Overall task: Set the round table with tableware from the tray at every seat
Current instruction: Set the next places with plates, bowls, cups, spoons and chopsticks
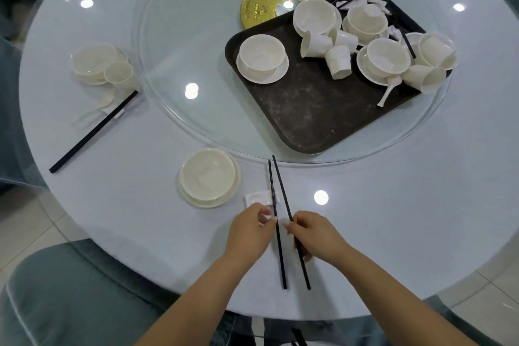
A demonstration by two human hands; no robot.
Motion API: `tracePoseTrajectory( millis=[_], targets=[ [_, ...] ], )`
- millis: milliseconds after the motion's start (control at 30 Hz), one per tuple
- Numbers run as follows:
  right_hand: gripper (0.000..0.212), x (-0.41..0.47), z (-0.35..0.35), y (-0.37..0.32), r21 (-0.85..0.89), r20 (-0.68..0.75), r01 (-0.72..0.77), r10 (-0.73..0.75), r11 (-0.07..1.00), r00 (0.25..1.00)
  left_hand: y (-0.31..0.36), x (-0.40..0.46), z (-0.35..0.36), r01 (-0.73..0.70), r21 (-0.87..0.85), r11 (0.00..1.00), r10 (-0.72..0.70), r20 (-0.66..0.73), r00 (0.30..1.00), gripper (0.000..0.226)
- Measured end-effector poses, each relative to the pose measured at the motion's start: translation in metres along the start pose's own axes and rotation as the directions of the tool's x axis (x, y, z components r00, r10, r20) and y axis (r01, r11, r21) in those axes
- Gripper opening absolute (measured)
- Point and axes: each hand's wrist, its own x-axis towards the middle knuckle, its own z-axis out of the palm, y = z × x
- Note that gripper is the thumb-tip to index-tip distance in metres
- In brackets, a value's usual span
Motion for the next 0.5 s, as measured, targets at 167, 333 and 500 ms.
tracePoseTrajectory(
  millis=[167, 333, 500],
  targets=[
    [0.035, 0.002, 0.011, 0.018, -0.178, 0.021, -0.028, 0.032, 0.984, 0.999, -0.017, -0.002, 0.016, 0.161, -0.027, 0.987, -0.156, 0.138, 0.978, 0.024],
    [0.032, 0.003, 0.018, 0.011, -0.313, 0.051, 0.002, 0.014, 0.950, 0.999, -0.014, 0.002, 0.022, 0.184, -0.061, 0.981, -0.171, 0.168, 0.971, 0.031],
    [0.026, 0.005, 0.020, 0.005, -0.400, 0.056, 0.056, -0.037, 0.915, 0.998, -0.011, 0.003, 0.024, 0.176, -0.063, 0.982, -0.162, 0.182, 0.970, 0.034]
  ],
)
